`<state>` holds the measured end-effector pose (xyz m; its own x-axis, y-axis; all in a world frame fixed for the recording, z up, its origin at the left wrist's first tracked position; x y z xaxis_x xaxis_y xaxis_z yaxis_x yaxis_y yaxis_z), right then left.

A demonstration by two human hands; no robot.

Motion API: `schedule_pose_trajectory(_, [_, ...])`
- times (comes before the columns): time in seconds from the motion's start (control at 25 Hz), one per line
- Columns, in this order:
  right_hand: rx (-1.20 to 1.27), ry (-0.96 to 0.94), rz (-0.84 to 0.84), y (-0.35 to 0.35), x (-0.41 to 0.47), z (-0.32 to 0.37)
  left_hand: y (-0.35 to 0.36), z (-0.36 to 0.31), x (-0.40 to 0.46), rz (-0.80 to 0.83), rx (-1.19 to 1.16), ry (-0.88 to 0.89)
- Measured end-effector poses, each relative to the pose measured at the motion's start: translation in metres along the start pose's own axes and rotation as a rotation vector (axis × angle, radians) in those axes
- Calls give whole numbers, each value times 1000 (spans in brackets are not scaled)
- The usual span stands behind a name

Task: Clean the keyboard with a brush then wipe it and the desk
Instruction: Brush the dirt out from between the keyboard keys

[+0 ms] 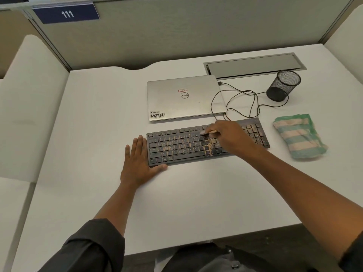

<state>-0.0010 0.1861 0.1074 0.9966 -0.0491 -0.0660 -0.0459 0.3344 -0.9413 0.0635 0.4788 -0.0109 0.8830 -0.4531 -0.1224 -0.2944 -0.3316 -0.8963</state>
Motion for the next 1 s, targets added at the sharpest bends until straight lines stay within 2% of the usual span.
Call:
schedule_pose_trajectory(0.08, [22, -6, 3, -4, -10, 0, 0, 1, 0, -5, 2, 2])
schedule_pose_trajectory(0.24, [26, 27, -132, -24, 10, -6, 1, 1, 1, -1, 5, 0])
schedule_pose_trajectory(0.44, [6, -12, 9, 1, 26, 1, 1, 1, 1, -2, -6, 0])
schedule_pose_trajectory(0.6, [-126, -69, -38, 5, -11, -3, 1, 0, 1, 0, 1, 1])
schedule_pose_trajectory(0.88, [16, 2, -136, -17, 4, -5, 1, 1, 1, 0, -3, -2])
schedule_pose_trajectory(1.0, [4, 3, -109, -7, 3, 1, 1, 0, 0, 1, 0, -2])
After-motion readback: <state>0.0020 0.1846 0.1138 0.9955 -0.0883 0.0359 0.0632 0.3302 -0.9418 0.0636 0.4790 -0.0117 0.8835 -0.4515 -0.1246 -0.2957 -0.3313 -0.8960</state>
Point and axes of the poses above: each hand's wrist, its own x-axis towards the middle knuckle, its own y-axis out of the palm, z = x × y, the point moved 8 cm from there along x, towards the middle knuckle, and after that the axes turned 12 degrees about -x, right-handed, at the moved point
